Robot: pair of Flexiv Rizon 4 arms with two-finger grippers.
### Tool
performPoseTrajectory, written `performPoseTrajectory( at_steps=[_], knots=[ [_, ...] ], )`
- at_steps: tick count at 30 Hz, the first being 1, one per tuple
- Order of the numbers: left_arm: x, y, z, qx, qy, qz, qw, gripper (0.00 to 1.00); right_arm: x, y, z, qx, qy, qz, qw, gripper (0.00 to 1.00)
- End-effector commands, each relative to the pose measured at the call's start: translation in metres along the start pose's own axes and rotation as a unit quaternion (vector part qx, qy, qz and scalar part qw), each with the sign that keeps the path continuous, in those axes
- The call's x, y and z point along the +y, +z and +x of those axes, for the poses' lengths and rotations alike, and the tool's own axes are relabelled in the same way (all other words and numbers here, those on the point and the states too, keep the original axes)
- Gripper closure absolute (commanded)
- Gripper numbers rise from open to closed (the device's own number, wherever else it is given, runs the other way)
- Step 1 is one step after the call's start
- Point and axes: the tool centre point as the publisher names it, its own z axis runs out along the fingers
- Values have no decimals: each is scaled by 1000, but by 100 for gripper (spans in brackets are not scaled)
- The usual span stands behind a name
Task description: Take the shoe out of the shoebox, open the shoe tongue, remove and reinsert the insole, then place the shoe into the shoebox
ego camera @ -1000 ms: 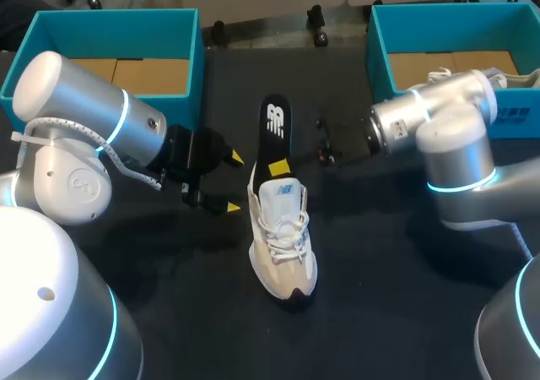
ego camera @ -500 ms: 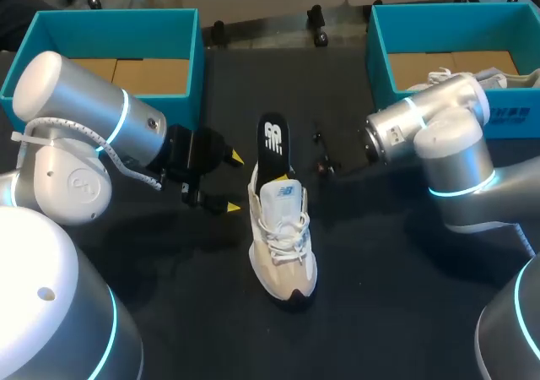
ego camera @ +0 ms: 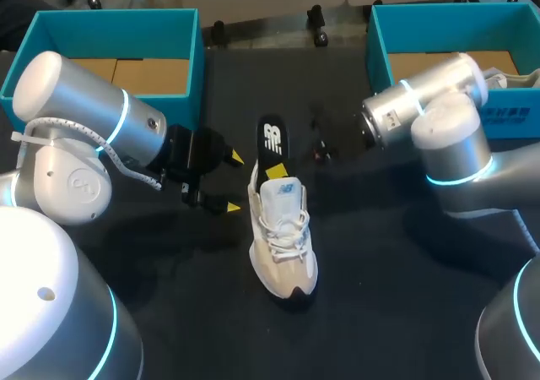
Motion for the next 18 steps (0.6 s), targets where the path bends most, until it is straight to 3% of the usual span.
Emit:
performPoseTrajectory(
  at_steps=[1, 4, 5, 10, 18],
  knots=[
    [0, 0, 1, -1, 0, -1, 1000, 0, 6, -2, 0, 0, -4, 5, 1000, 69],
    [0, 0, 1, -1, 0, -1, 1000, 0, 7, 1, -4, 8, -2, 11, 1000, 83],
    [0, 0, 1, -1, 0, -1, 1000, 0, 7, 2, -6, 11, 2, 16, 1000, 100],
    [0, 0, 1, -1, 0, -1, 1000, 0, -2, 6, -7, 14, 24, 41, 999, 100],
    [0, 0, 1, -1, 0, -1, 1000, 0, -23, 10, 4, 19, 43, 38, 998, 100]
  ],
)
